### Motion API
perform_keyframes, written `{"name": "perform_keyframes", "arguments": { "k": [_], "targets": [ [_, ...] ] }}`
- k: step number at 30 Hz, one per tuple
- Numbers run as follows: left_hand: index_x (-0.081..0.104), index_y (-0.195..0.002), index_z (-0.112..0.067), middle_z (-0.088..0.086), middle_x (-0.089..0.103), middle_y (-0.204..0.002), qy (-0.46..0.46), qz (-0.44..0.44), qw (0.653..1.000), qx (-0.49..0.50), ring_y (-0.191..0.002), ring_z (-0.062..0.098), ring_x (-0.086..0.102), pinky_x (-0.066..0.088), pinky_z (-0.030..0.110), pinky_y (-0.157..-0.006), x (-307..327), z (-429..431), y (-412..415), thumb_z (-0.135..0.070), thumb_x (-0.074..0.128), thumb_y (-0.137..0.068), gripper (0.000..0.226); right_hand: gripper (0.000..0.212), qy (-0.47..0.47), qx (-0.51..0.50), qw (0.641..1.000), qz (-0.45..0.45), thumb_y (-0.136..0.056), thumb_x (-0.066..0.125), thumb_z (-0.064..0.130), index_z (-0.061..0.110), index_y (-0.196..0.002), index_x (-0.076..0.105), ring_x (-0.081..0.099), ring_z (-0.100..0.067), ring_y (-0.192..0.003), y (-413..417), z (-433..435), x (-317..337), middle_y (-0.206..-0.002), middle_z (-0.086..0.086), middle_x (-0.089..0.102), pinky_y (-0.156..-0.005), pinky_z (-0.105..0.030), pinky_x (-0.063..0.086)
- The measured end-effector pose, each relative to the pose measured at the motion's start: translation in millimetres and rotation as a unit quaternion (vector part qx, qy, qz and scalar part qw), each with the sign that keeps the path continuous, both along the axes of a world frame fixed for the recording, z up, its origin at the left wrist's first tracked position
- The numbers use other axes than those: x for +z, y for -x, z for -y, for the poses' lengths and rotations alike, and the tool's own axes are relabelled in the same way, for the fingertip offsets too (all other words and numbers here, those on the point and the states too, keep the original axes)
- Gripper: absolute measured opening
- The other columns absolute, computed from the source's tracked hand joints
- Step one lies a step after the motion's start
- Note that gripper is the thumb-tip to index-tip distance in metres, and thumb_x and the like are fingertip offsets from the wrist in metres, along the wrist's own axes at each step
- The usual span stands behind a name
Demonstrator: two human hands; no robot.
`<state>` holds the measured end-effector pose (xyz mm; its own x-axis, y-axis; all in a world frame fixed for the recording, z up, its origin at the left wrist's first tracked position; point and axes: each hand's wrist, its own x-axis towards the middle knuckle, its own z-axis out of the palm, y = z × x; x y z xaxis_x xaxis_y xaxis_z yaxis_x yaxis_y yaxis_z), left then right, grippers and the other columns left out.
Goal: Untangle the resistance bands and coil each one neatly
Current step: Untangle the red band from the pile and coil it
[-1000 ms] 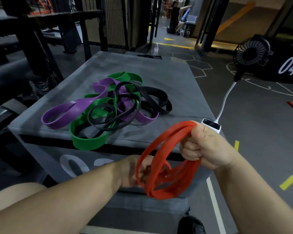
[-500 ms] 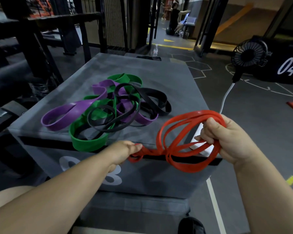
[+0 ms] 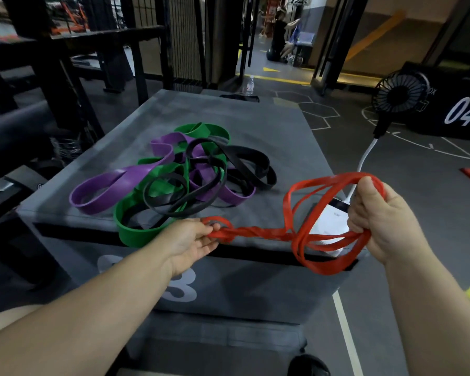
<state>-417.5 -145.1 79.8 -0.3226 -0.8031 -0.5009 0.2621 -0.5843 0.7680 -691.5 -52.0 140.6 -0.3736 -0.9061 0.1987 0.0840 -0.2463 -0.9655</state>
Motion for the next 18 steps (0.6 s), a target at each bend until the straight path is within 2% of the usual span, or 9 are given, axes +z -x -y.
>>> {"name": "perform_keyframes", "arguments": {
  "k": [3,7,9,13,16,18],
  "targets": [
    [0.056,-0.081,-0.006,0.003,0.054,-0.059,-0.02,-0.057,0.998,0.005,-0.075,0.022,0.059,0.049,0.039,-0.087,8.6,4.5,-4.3,-0.002,0.047,-0.091,0.014,0.057,-0.005,-0.002,1.0,-0.014,-0.051,0.083,0.069,0.025,-0.063,0.049,0.021,-0.005,-0.038,0.1,1.2,-1.9,-0.05,0.008,0.027,-0.036,-0.018,0.024],
    [0.055,-0.08,-0.012,-0.004,0.038,-0.043,0.043,-0.035,0.998,-0.017,-0.058,0.013,0.058,0.055,0.035,-0.079,14.3,5.2,-5.6,-0.008,0.055,-0.093,0.013,0.064,-0.013,-0.016,1.0,-0.023,-0.049,0.082,0.071,0.021,-0.065,0.046,0.021,-0.006,-0.038,2.9,1.5,-3.5,-0.05,0.006,0.026,-0.036,-0.018,0.023],
    [0.054,-0.083,-0.012,-0.005,0.037,-0.043,0.078,-0.024,0.996,-0.024,-0.055,0.012,0.061,0.059,0.033,-0.074,17.1,3.0,-5.3,-0.014,0.056,-0.093,0.011,0.066,-0.019,-0.027,0.999,-0.027,-0.048,0.082,0.072,0.019,-0.068,0.047,0.022,-0.007,-0.039,5.1,1.4,-4.3,-0.051,0.006,0.028,-0.037,-0.018,0.023],
    [0.048,-0.067,-0.011,-0.002,0.041,-0.048,0.117,-0.046,0.991,0.038,-0.057,0.015,0.058,0.059,0.036,-0.066,28.2,6.7,-7.3,-0.021,0.055,-0.095,0.03,0.061,-0.024,-0.031,0.999,-0.03,-0.047,0.081,0.073,0.023,-0.064,0.051,0.022,-0.007,-0.039,8.9,1.0,-4.3,-0.052,0.005,0.029,-0.036,-0.018,0.022],
    [0.054,-0.074,-0.011,-0.001,0.054,-0.059,0.131,-0.068,0.986,0.081,-0.061,0.011,0.06,0.054,0.032,-0.072,40.1,14.6,-15.1,-0.017,0.053,-0.096,0.022,0.066,-0.027,-0.038,0.998,-0.03,-0.047,0.082,0.073,0.019,-0.068,0.05,0.02,-0.007,-0.039,10.6,0.7,-4.4,-0.053,0.003,0.026,-0.037,-0.016,0.021],
    [0.056,-0.079,-0.011,-0.001,0.054,-0.059,0.132,-0.071,0.986,0.074,-0.054,0.008,0.056,0.052,0.027,-0.067,44.9,19.5,-20.8,-0.014,0.051,-0.097,0.018,0.066,-0.023,-0.048,0.998,-0.017,-0.051,0.081,0.069,0.018,-0.07,0.045,0.019,-0.007,-0.039,10.3,-0.1,-4.7,-0.052,0.005,0.025,-0.037,-0.016,0.02]
  ]
}}
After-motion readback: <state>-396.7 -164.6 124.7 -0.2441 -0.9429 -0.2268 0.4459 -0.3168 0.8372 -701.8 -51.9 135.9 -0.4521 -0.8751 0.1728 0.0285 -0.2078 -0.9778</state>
